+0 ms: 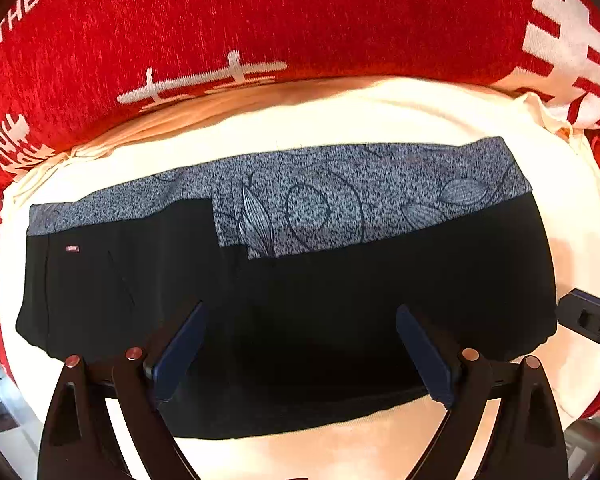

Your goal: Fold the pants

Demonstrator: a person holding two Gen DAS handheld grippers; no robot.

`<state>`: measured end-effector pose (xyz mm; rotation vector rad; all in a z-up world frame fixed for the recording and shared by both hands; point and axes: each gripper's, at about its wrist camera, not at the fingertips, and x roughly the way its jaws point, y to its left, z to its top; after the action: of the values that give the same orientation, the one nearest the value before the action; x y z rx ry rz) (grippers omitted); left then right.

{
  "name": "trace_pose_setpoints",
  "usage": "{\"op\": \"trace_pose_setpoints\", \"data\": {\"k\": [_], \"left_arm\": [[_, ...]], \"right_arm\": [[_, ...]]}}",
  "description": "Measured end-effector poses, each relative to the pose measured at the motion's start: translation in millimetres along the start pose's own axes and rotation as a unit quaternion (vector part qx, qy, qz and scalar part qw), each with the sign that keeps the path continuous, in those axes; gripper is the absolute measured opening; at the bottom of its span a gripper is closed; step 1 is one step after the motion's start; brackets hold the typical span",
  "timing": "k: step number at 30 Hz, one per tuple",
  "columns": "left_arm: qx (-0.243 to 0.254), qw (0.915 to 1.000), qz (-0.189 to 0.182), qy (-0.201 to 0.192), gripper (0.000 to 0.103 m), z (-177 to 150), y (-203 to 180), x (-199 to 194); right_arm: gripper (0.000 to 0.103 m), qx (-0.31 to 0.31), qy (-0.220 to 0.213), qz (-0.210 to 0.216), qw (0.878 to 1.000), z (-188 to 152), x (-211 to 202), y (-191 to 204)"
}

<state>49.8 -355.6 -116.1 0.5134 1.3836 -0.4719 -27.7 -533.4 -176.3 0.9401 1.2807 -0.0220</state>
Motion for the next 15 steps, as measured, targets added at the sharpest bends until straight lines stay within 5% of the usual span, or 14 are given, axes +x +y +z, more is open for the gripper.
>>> {"op": "trace_pose_setpoints", "data": {"k": [10,15], "left_arm": [[-0.050,0.9970,-0.015,0.057,0.095,-26.5,7.0,3.2],[-0.068,0.9956,-0.022,0.062,0.095,-39.0,15.6,0.5]], "right_arm": [[0.097,-0.051,-0.022,-0.032,0.998,-12.3,-10.4,6.9],[0.098,-0.043,-0.011,-0.032,0.999,-21.4,-7.2,0.8]]}}
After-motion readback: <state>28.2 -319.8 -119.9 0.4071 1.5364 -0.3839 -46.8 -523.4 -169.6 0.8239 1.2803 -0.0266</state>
